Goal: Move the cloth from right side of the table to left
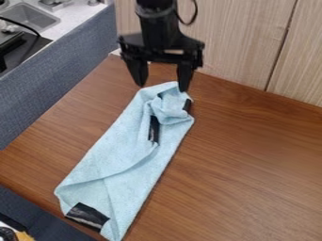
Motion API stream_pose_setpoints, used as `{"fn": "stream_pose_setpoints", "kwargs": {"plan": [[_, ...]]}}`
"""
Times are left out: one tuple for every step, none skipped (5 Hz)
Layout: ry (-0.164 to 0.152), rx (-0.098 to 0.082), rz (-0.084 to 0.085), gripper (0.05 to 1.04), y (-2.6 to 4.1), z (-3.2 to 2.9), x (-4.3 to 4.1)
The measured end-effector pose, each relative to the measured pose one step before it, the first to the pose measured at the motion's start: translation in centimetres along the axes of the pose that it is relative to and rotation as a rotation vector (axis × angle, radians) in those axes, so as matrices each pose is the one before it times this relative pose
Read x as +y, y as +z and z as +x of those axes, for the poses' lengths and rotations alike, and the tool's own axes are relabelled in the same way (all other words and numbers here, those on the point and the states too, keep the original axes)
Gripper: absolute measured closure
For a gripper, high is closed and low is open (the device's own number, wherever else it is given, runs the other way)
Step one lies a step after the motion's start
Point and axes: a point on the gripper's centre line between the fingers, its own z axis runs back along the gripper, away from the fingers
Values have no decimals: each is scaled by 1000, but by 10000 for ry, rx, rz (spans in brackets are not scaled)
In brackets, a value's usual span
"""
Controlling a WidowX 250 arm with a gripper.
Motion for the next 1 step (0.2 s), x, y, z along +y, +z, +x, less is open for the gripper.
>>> {"fn": "stream_pose_setpoints", "kwargs": {"plan": [[28, -33, 5, 83, 153, -4, 140]]}}
